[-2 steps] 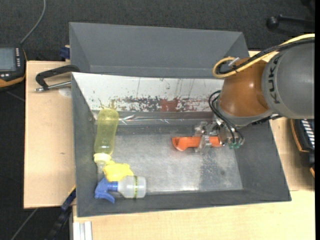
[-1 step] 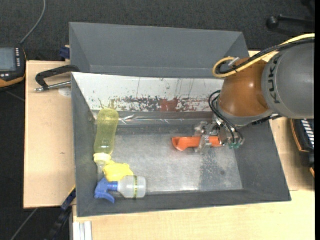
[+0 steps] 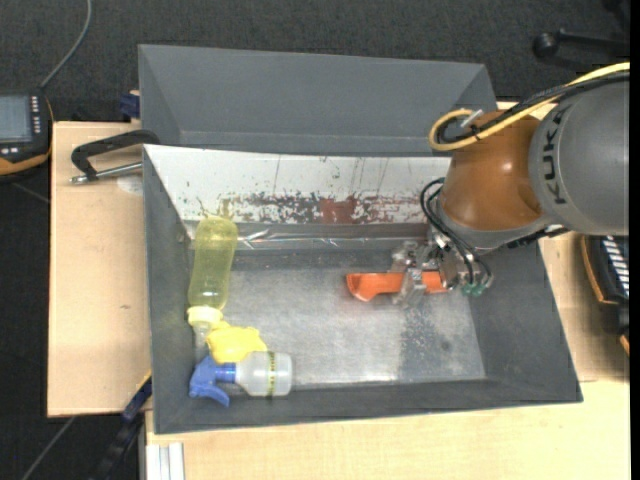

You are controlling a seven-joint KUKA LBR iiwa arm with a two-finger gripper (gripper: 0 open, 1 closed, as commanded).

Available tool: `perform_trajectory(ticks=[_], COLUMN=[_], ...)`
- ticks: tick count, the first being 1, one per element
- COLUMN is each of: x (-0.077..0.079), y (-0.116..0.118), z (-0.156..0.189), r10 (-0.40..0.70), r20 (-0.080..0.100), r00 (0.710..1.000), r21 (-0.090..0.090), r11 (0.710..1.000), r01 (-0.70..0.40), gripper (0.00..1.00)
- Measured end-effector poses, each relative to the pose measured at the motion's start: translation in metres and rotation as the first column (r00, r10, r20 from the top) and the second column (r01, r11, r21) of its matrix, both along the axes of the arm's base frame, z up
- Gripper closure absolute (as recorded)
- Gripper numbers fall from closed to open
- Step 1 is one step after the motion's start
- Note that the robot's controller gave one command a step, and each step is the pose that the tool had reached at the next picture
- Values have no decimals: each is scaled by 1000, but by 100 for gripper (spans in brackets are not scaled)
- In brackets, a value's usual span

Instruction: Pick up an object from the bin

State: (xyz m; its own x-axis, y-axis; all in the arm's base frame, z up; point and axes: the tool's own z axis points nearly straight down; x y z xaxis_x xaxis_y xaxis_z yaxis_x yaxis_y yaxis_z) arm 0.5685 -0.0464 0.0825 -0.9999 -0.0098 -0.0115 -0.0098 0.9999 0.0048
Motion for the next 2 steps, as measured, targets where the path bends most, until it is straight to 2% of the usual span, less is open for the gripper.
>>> perform_trajectory(ticks=[2], x=[1], y=[0], z=[53], r10=[1], r20=[2], r00=[1000], r21=[0], r11=[1000], r01=[-1], gripper=[100])
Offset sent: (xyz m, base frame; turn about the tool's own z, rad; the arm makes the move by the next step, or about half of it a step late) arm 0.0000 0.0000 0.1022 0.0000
